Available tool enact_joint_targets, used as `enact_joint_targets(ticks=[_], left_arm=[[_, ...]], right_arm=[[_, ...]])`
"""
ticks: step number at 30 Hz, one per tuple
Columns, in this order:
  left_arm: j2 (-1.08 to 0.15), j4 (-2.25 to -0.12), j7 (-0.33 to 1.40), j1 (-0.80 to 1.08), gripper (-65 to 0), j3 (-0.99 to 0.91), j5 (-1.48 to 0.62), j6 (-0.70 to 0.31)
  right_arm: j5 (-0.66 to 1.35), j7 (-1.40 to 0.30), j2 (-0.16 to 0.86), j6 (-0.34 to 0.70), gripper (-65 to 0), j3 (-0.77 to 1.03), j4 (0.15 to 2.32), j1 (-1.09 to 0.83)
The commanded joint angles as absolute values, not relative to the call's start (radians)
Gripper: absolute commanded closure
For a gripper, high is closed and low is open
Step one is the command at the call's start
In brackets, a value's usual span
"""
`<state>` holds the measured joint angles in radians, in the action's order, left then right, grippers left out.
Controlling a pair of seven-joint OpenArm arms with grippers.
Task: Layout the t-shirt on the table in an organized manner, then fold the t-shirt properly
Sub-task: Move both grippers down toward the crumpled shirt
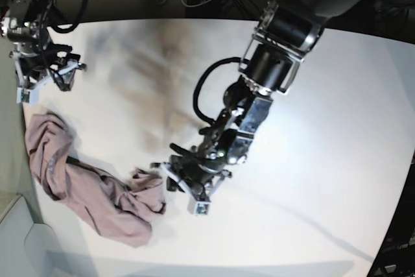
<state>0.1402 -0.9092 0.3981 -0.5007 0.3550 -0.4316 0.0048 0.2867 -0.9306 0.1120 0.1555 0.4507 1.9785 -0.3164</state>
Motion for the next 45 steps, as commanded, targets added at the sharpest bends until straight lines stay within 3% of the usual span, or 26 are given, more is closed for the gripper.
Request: enact_joint_targets(ticks=[1, 8, 11, 19, 23, 31, 35, 39, 42, 45], left_arm=[[0.157, -0.889, 0.346, -0.547, -18.2, 0.357, -0.426, 0.004], [0.157, -0.61, 0.199, -0.671, -45.1, 0.361, -0.424, -0.001], [0.157, -0.552, 0.128, -0.705, -52.6, 0.361, -0.42, -0.001], [0.157, -0.509, 0.108, -0.75, -53.7, 0.661, -0.426, -0.004], [0.157, -0.493, 0.008, -0.743, -53.7, 0.783, -0.427, 0.004], [0.157, -0.398, -0.061, -0.734, -53.7, 0.805, -0.427, 0.004], [0.157, -0.435, -0.047, -0.71, -53.7, 0.805, -0.429, 0.005], [0.131, -0.616, 0.067, -0.621, -53.7, 0.805, -0.429, 0.007], [0.065, -0.773, 0.124, -0.576, -53.7, 0.803, -0.429, 0.008], [-0.021, -0.901, 0.193, -0.55, -53.7, 0.803, -0.427, 0.093]], right_arm=[[0.288, -0.909, 0.111, 0.15, -39.6, 0.456, 1.997, -0.323], [0.288, -0.909, 0.107, 0.15, -39.6, 0.456, 1.997, -0.346], [0.288, -0.909, 0.107, 0.15, -39.6, 0.456, 1.997, -0.348], [0.288, -0.909, 0.107, 0.15, -39.6, 0.45, 1.997, -0.366], [0.288, -0.909, 0.107, 0.15, -39.6, 0.45, 1.997, -0.366], [0.288, -0.909, 0.107, 0.15, -39.6, 0.44, 1.997, -0.337], [0.288, -0.909, 0.139, 0.151, -39.6, 0.36, 1.988, -0.208], [0.288, -0.987, 0.213, 0.151, -39.6, 0.163, 1.919, 0.008], [0.288, -1.053, 0.234, 0.151, -39.6, 0.07, 1.751, 0.214], [0.288, -1.053, 0.232, 0.151, -39.6, 0.042, 1.532, 0.397]])
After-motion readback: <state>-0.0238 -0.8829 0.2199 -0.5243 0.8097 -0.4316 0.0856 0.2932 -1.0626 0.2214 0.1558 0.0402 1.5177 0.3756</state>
